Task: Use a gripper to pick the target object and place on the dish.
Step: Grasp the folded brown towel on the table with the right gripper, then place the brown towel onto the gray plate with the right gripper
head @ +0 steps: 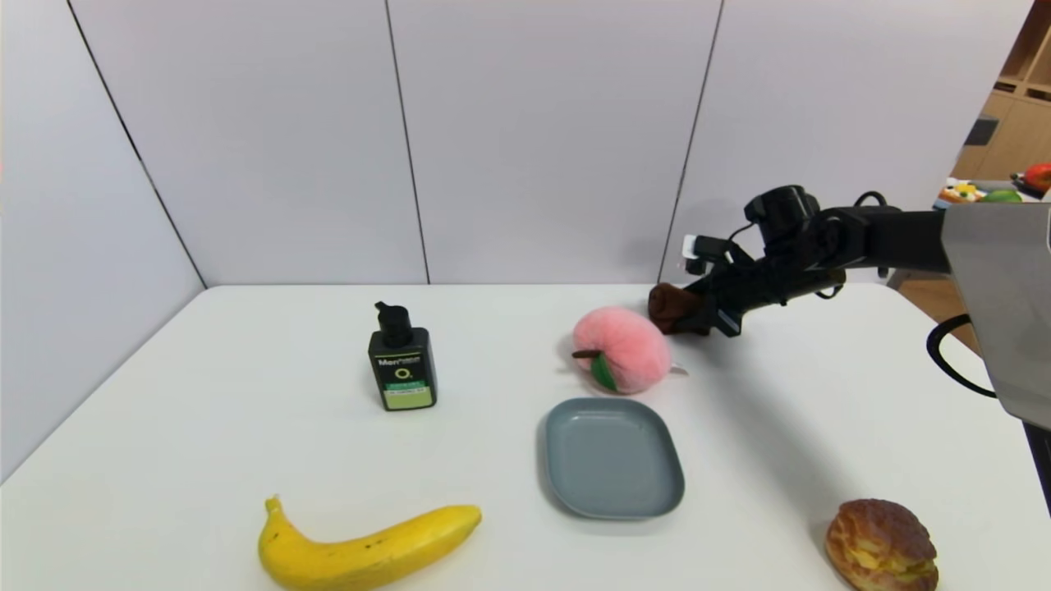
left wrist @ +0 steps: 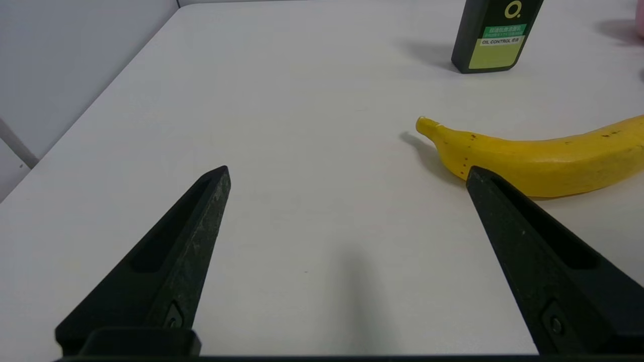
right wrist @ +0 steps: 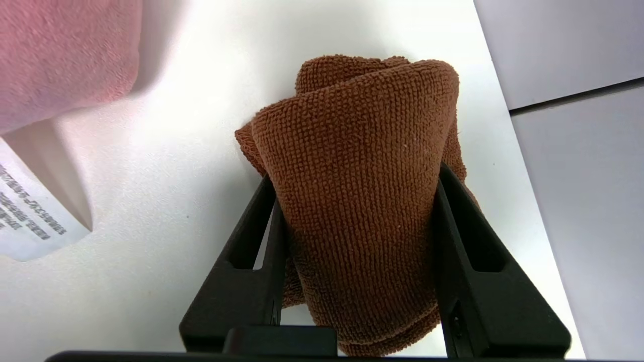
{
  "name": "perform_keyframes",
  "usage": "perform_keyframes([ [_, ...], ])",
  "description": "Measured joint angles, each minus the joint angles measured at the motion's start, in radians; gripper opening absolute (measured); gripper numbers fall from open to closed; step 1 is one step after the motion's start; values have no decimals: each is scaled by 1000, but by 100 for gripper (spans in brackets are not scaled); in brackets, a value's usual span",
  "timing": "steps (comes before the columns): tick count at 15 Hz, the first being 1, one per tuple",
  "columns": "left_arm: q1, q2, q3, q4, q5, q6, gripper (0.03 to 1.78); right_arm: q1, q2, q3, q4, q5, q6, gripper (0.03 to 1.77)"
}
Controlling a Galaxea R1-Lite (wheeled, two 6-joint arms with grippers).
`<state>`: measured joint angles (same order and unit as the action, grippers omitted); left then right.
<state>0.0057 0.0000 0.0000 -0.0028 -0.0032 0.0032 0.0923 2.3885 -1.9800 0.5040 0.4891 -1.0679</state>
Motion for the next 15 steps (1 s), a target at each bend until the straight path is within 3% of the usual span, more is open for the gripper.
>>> perform_keyframes([
  [5, 0, 0, 0, 0, 0, 0, 169, 21, -19, 1, 7, 1, 58, 80],
  [10, 0, 0, 0, 0, 0, 0, 169, 14, -47, 1, -3, 2, 67, 72],
  [15, 0, 0, 0, 0, 0, 0, 169, -1, -73, 0, -99, 0, 140, 71],
])
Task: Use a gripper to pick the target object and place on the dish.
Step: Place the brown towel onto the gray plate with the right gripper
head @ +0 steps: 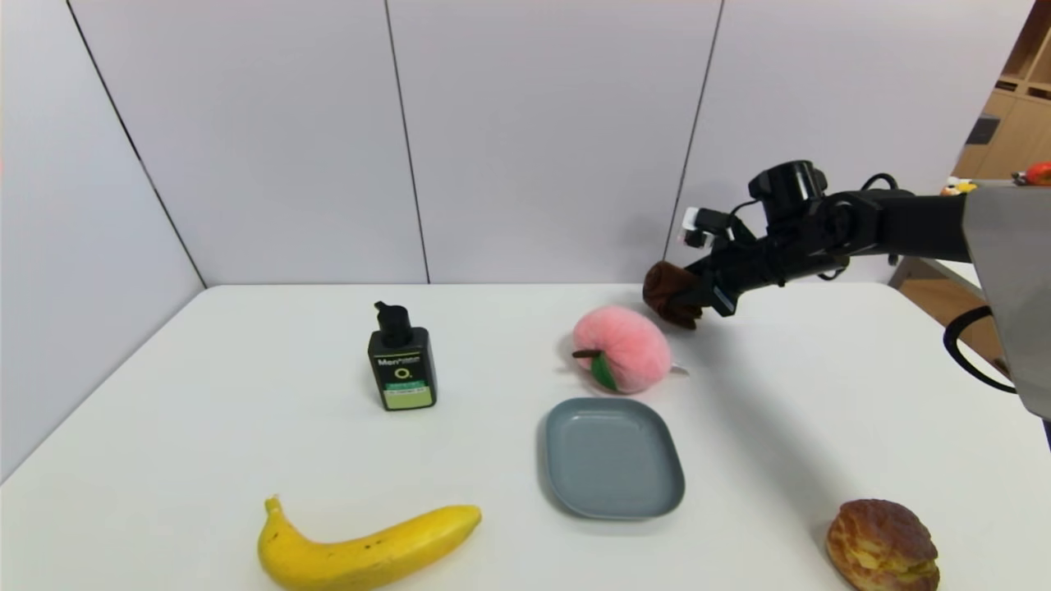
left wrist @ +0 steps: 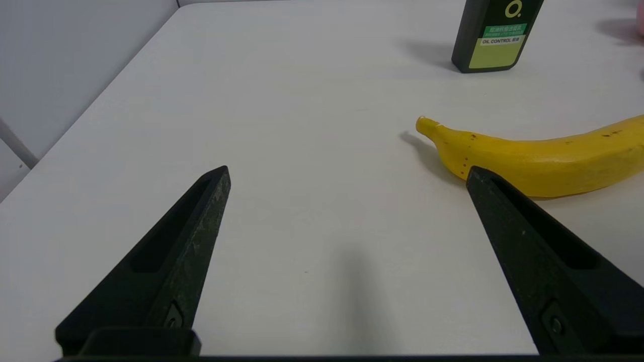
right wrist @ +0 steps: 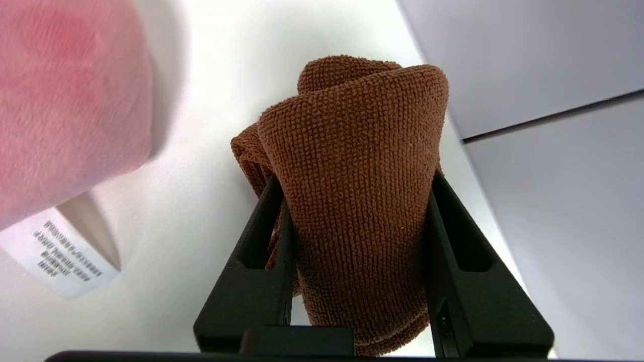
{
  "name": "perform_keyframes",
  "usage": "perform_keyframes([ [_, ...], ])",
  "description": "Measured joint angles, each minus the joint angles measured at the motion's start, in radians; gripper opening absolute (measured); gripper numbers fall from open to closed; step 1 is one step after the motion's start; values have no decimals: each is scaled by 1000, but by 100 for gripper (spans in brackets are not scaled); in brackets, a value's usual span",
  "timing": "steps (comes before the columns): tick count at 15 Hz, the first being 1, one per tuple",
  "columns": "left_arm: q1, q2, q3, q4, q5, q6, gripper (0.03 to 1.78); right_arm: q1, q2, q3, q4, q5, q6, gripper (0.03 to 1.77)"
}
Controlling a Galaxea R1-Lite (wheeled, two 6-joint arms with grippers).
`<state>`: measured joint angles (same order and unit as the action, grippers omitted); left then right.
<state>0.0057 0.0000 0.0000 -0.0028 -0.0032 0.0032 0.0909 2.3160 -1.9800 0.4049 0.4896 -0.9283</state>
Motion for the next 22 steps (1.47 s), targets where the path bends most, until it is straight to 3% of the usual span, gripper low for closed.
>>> perform_keyframes([
  [7, 0, 0, 0, 0, 0, 0, 169, -5, -129, 0, -9, 1, 78, 70],
  [14, 0, 0, 0, 0, 0, 0, 169, 11, -399, 12, -9, -32, 311, 70],
  [18, 0, 0, 0, 0, 0, 0, 169, 42, -593, 53, 51, -36, 424, 70],
  [22, 0, 0, 0, 0, 0, 0, 169, 56, -790, 134, 72, -66, 440, 70],
])
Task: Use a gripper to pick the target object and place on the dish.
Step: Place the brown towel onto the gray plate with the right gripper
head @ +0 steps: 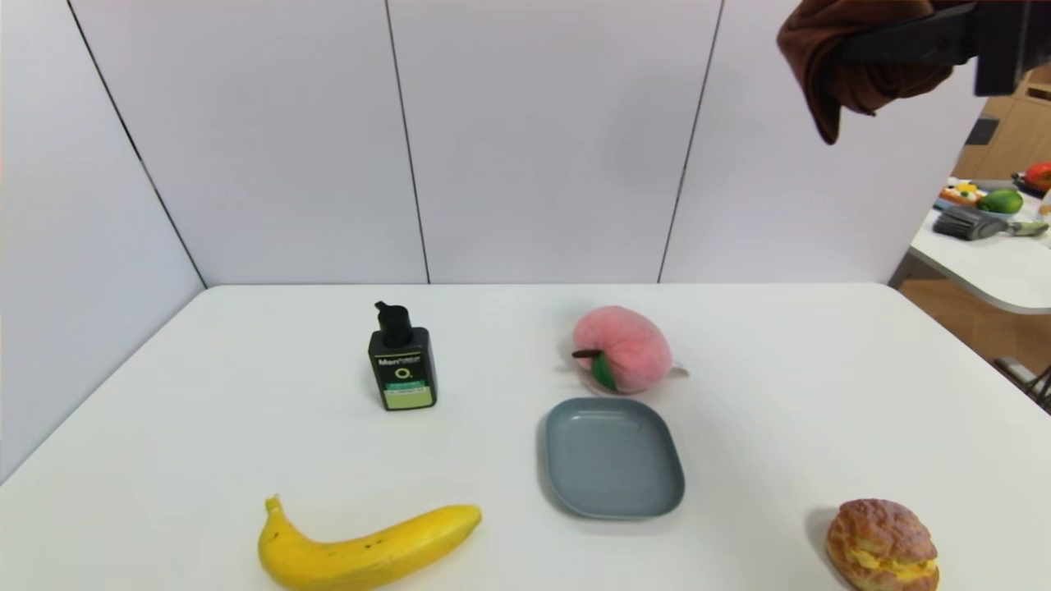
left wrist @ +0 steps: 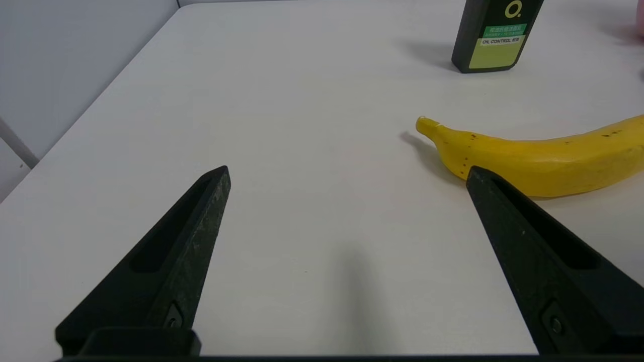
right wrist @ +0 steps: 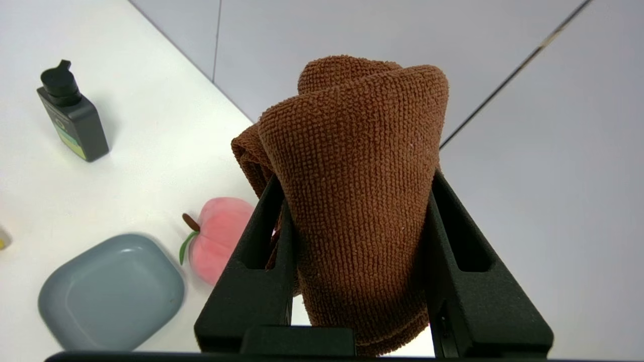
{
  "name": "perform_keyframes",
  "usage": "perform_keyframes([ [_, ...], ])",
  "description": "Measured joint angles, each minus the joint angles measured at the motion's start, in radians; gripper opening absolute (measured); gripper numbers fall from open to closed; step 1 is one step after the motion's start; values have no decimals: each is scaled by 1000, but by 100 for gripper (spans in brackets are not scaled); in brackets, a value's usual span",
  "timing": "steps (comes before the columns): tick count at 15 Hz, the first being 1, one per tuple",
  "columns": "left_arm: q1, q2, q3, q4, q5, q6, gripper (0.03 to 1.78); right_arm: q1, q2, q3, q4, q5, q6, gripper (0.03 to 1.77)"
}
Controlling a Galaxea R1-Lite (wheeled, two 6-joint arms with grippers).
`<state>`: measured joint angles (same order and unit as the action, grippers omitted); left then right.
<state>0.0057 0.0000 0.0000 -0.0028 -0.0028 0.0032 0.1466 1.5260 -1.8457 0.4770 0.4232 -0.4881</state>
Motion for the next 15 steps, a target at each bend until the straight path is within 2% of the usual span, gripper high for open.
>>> perform_keyframes([
  [2, 0, 0, 0, 0, 0, 0, 169, 1, -95, 68, 1, -23, 0, 70],
  [6, 0, 0, 0, 0, 0, 0, 169, 2, -245, 245, 11, -24, 9, 70],
  [10, 0, 0, 0, 0, -1, 0, 169, 10, -393, 516, 9, 21, 3, 70],
  [12, 0, 0, 0, 0, -1, 0, 169, 60, -433, 608, 6, 47, -10, 70],
  [15, 0, 0, 0, 0, 0, 0, 169, 132, -422, 674, -19, 53, -69, 70],
])
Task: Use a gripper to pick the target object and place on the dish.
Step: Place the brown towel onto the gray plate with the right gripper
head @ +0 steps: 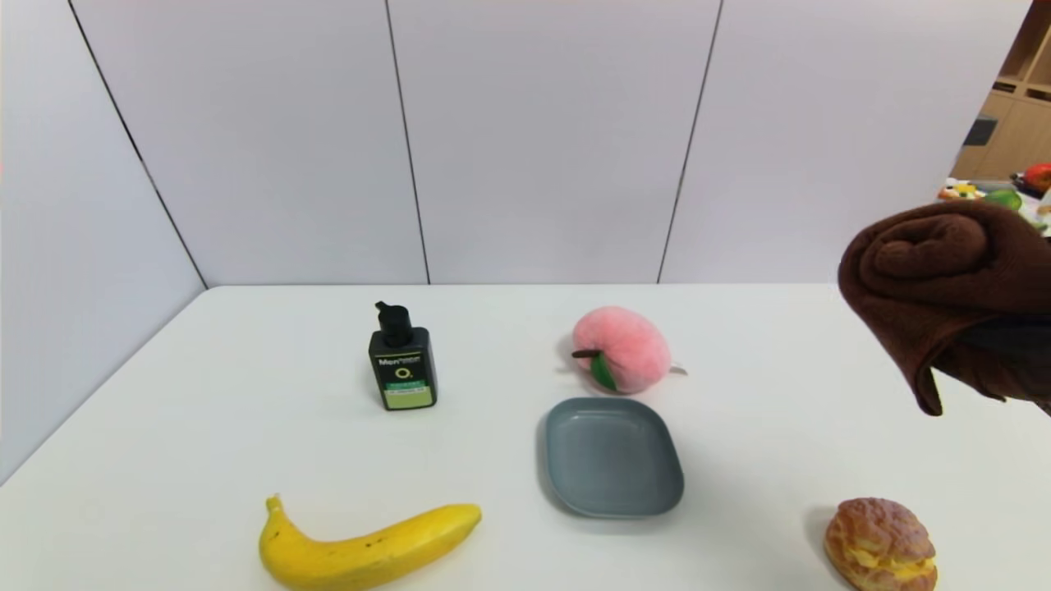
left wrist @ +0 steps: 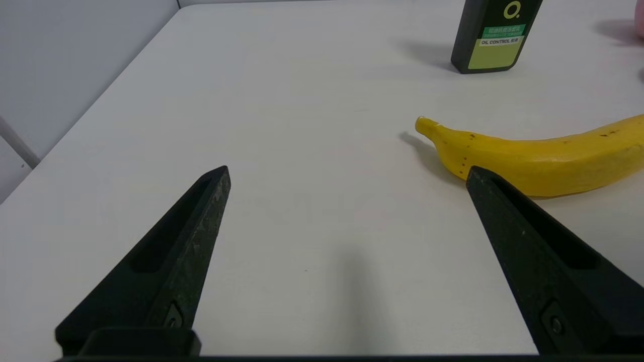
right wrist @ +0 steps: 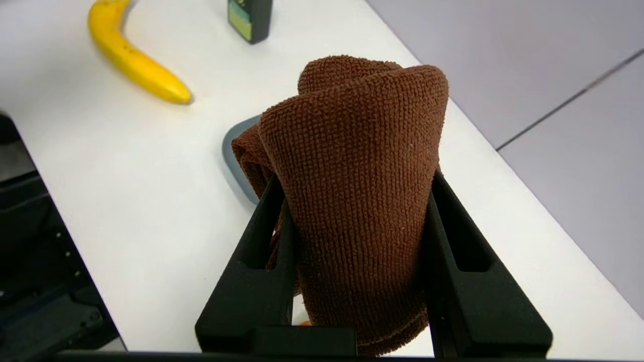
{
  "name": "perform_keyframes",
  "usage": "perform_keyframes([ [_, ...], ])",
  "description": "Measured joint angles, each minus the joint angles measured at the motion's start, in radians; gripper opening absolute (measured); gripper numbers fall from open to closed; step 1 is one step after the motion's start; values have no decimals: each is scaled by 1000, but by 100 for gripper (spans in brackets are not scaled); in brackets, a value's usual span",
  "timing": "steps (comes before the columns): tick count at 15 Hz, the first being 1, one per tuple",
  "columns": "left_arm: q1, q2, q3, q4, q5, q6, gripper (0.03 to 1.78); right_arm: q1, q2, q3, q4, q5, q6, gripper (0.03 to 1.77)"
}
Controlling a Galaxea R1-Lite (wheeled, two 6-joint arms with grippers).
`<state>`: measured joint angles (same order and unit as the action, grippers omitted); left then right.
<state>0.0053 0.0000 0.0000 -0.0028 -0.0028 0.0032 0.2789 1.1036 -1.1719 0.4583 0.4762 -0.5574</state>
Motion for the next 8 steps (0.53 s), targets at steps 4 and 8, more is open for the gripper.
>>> perform_keyframes([
  [4, 0, 0, 0, 0, 0, 0, 169, 45, 87, 25, -39, -3, -60, 70],
  [8, 0, 0, 0, 0, 0, 0, 169, 82, 213, 27, -137, -15, -71, 70],
])
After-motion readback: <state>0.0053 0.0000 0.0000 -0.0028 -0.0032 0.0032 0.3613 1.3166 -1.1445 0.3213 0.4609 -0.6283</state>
